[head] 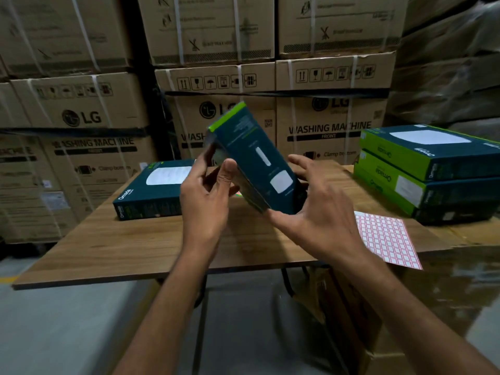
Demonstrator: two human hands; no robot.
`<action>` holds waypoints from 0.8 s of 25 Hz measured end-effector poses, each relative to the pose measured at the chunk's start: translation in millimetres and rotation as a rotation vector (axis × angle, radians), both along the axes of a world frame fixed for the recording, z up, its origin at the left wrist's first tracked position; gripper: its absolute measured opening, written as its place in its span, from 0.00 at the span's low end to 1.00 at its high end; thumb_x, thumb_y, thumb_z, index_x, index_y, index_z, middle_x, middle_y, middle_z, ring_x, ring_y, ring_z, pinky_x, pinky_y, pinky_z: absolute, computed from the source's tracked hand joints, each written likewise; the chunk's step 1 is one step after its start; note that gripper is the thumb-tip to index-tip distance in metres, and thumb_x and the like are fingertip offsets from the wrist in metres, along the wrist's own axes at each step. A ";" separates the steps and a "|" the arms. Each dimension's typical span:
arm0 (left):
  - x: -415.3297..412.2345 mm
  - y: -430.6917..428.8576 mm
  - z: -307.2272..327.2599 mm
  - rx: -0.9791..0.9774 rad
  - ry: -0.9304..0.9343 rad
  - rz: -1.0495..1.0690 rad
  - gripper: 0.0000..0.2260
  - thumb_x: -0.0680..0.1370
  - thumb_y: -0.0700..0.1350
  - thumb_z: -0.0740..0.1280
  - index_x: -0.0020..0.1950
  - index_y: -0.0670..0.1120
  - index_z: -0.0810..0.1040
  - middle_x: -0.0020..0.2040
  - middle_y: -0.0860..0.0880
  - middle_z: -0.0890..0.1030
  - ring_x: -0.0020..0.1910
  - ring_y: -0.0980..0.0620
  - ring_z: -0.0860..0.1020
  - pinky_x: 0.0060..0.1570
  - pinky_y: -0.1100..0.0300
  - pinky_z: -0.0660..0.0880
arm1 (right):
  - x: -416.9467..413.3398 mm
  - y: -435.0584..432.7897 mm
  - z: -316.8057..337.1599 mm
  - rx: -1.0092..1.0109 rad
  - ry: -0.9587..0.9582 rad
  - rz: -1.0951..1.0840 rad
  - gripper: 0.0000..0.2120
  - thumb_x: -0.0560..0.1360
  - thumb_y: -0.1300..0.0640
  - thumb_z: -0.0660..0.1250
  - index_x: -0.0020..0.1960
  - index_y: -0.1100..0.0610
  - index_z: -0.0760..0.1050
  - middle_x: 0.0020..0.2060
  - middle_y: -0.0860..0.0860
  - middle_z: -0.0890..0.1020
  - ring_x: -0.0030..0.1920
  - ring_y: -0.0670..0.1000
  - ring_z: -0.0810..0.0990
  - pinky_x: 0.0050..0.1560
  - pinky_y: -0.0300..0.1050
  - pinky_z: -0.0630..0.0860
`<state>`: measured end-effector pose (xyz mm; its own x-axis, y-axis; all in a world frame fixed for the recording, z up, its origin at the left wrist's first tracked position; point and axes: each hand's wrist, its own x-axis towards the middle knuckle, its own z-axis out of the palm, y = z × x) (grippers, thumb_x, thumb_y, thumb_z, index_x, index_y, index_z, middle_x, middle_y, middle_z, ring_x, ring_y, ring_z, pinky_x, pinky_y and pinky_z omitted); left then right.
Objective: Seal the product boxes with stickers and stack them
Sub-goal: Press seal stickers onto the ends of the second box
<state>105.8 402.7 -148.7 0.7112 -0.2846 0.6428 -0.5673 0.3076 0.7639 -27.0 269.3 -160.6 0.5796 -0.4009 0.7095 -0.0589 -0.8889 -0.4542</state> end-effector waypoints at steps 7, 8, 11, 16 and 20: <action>14.2 -6.0 -31.8 0.362 -0.001 -0.055 0.14 0.85 0.47 0.66 0.70 0.58 0.80 0.65 0.61 0.81 0.64 0.66 0.78 0.69 0.58 0.74 | 6.3 -5.2 -2.0 0.535 0.097 0.142 0.66 0.68 0.48 0.83 0.80 0.38 0.29 0.61 0.35 0.72 0.60 0.44 0.78 0.65 0.48 0.73; 16.3 -3.9 -43.4 0.364 0.077 -0.038 0.13 0.85 0.46 0.67 0.69 0.57 0.81 0.63 0.59 0.83 0.63 0.63 0.79 0.68 0.57 0.75 | 7.0 -5.6 -2.6 0.609 0.084 0.162 0.68 0.69 0.46 0.82 0.79 0.38 0.25 0.62 0.34 0.70 0.63 0.44 0.76 0.68 0.53 0.74; 14.6 9.4 -67.6 0.451 0.180 -0.109 0.16 0.83 0.52 0.68 0.71 0.52 0.80 0.69 0.54 0.80 0.68 0.59 0.77 0.64 0.67 0.76 | 4.2 -1.2 -16.8 0.855 0.031 0.253 0.64 0.71 0.48 0.81 0.79 0.38 0.28 0.61 0.30 0.72 0.66 0.45 0.76 0.65 0.63 0.79; 14.9 35.4 -80.2 0.778 -0.059 -0.242 0.36 0.71 0.60 0.75 0.78 0.61 0.71 0.82 0.62 0.60 0.82 0.63 0.53 0.75 0.69 0.55 | -9.5 13.8 -58.7 1.285 -0.015 0.349 0.31 0.76 0.47 0.76 0.74 0.48 0.65 0.60 0.49 0.85 0.53 0.56 0.88 0.46 0.52 0.86; 22.5 44.5 -87.7 0.914 -0.222 -0.191 0.37 0.67 0.65 0.76 0.76 0.66 0.72 0.81 0.64 0.62 0.83 0.62 0.50 0.80 0.55 0.52 | -29.4 11.2 -77.7 1.418 0.258 0.309 0.25 0.76 0.38 0.71 0.64 0.54 0.76 0.48 0.61 0.88 0.48 0.58 0.89 0.45 0.47 0.86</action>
<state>128.3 447.2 -236.4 0.4901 -0.8410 0.2291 -0.7297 -0.2520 0.6357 -56.4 280.5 -238.3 0.8161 -0.4964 -0.2959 -0.1667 0.2880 -0.9430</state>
